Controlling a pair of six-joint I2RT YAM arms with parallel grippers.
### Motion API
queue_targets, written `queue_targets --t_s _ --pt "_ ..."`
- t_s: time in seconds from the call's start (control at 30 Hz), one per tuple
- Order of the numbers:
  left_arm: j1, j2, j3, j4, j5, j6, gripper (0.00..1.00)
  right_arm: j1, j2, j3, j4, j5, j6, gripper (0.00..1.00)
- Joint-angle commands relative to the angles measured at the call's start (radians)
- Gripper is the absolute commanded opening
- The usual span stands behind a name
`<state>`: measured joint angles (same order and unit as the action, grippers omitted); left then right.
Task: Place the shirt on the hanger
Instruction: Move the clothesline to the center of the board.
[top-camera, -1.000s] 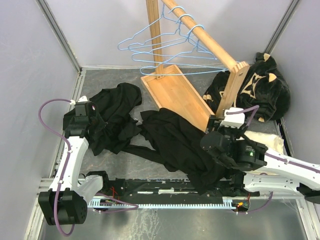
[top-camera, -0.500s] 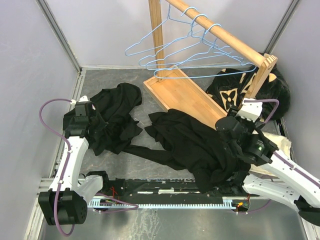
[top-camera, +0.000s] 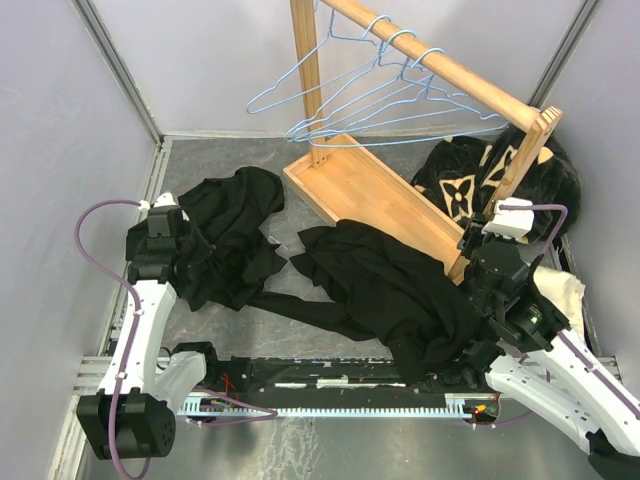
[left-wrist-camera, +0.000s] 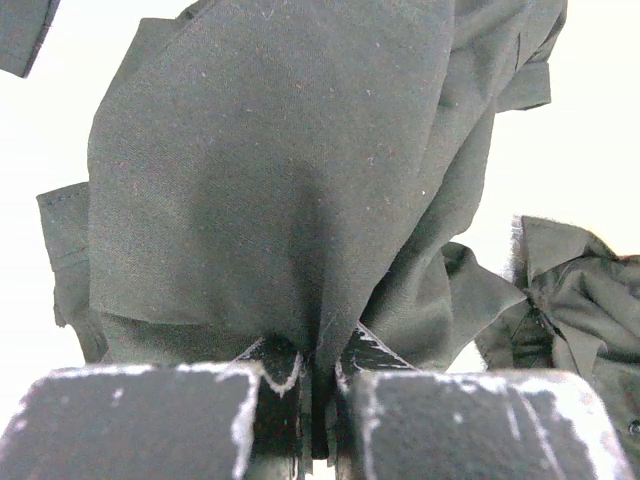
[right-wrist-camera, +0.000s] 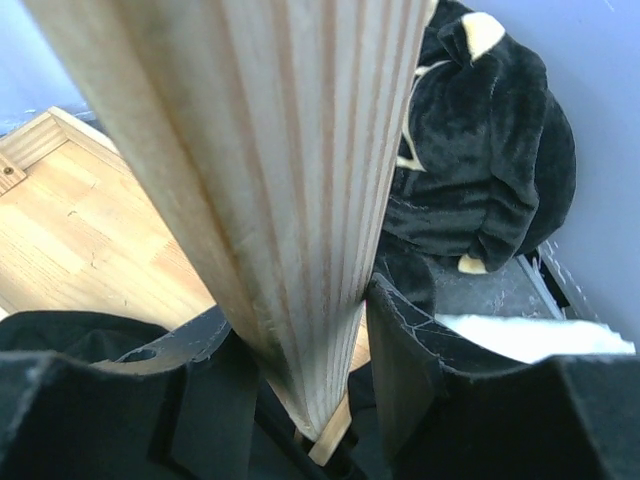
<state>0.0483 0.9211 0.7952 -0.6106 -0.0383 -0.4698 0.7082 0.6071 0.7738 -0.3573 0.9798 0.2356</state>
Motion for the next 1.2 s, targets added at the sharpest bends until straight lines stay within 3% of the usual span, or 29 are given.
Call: queue_targets --t_s 0.0,0.17,0.53,0.77,0.97,1.03,1.17 --pt "-0.001 -0.032 0.019 0.034 0.018 0.036 0.03 -0.017 -0.030 -0.023 0.044 -0.226 -0.103 0.44" --pt "-0.001 -0.090 0.072 -0.043 -0.001 0.022 0.03 -0.048 0.002 -0.026 0.078 -0.276 -0.105 0.42" --pt "-0.002 -0.221 0.133 -0.211 -0.008 -0.013 0.03 -0.125 0.303 0.094 0.236 -0.676 -0.118 0.37" --pt "-0.001 -0.238 0.126 -0.240 0.015 -0.023 0.03 -0.147 0.409 0.149 0.291 -0.801 -0.160 0.36" --pt "-0.001 -0.240 0.120 -0.232 0.021 -0.021 0.03 -0.151 0.304 0.102 0.285 -0.821 -0.168 0.27" --pt "-0.001 -0.237 0.118 -0.227 0.028 -0.022 0.03 -0.150 0.231 0.062 0.271 -0.809 -0.171 0.20" --pt "-0.001 -0.233 0.109 -0.205 0.065 -0.024 0.03 -0.153 0.112 0.010 0.201 -0.869 -0.180 0.18"
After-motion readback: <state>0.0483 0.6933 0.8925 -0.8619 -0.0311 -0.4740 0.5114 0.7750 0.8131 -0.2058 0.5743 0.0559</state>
